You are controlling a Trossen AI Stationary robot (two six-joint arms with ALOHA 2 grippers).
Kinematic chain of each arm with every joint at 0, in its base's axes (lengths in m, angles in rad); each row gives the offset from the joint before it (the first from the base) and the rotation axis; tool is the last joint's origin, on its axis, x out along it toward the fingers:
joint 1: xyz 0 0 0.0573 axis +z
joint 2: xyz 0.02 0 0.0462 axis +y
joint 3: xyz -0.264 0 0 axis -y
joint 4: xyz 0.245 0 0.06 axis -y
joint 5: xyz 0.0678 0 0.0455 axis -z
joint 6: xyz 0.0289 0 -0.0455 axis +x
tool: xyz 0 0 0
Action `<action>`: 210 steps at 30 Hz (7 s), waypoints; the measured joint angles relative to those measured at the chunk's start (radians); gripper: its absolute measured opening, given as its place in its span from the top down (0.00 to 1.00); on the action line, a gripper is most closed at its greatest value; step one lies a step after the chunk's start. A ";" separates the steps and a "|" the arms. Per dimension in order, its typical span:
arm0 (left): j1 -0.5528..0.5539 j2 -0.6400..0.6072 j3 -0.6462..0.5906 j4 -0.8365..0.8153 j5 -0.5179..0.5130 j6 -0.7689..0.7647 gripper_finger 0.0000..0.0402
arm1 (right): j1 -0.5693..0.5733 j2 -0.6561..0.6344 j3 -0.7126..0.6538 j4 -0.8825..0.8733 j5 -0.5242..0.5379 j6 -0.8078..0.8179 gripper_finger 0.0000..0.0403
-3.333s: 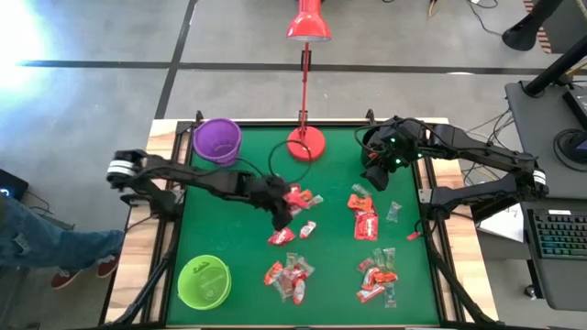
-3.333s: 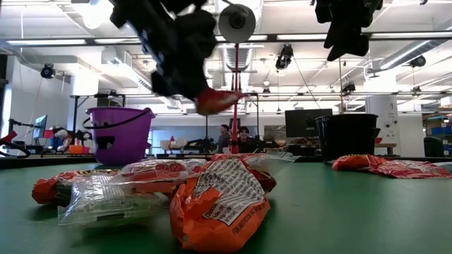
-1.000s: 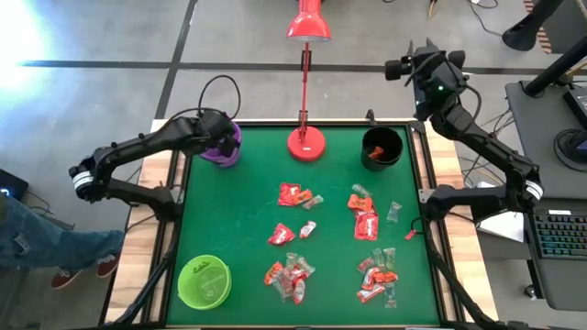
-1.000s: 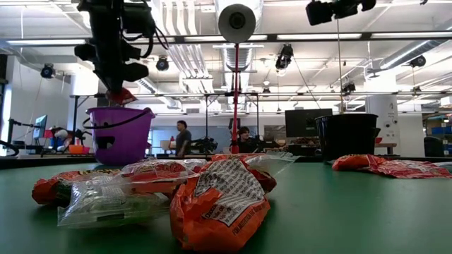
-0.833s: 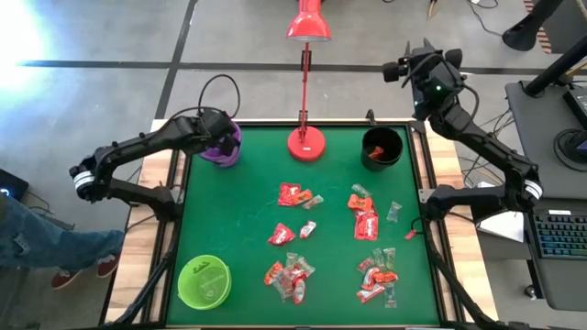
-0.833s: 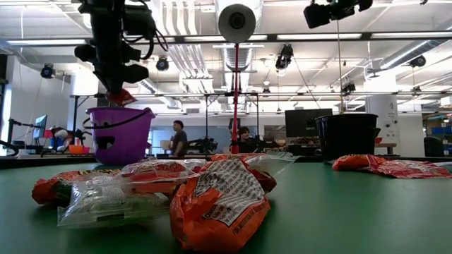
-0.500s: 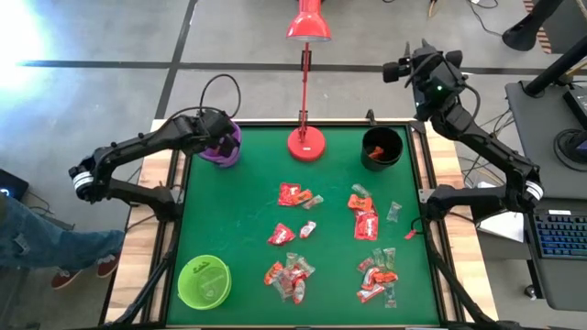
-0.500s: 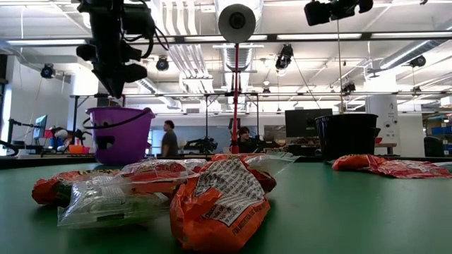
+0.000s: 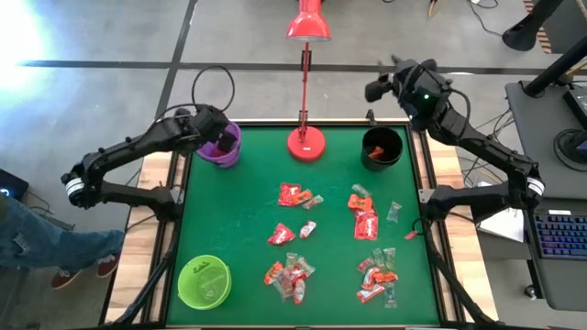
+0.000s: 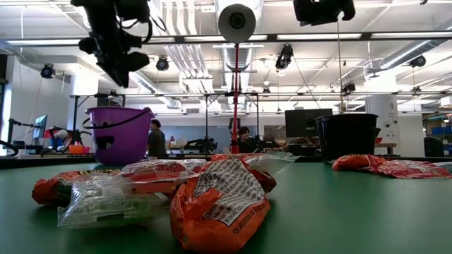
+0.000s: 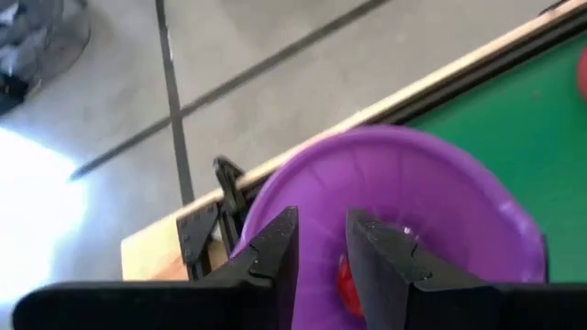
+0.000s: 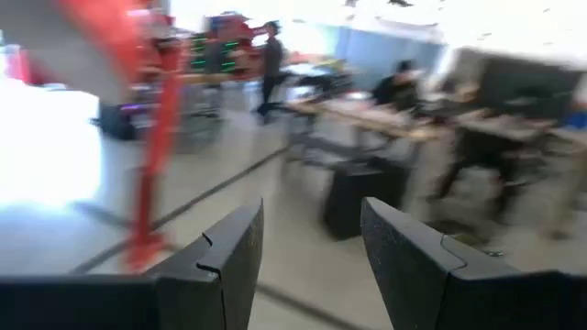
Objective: Sort candy
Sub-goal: Put the orange gummy into the light green bucket
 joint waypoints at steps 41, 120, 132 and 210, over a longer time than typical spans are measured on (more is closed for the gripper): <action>-0.002 -0.154 0.000 0.160 0.431 0.354 0.81 | 0.323 0.361 0.001 -0.465 -0.654 0.143 0.56; -0.002 -0.159 0.000 0.088 0.633 0.431 0.81 | 0.515 0.673 0.222 -0.488 -0.695 0.395 0.97; -0.009 -0.127 0.000 0.172 0.890 0.404 0.72 | 0.512 0.672 0.478 -0.389 -0.544 0.479 0.97; -0.087 0.033 0.000 0.588 1.198 0.457 1.00 | 0.490 0.672 0.508 -0.343 -0.528 0.508 0.92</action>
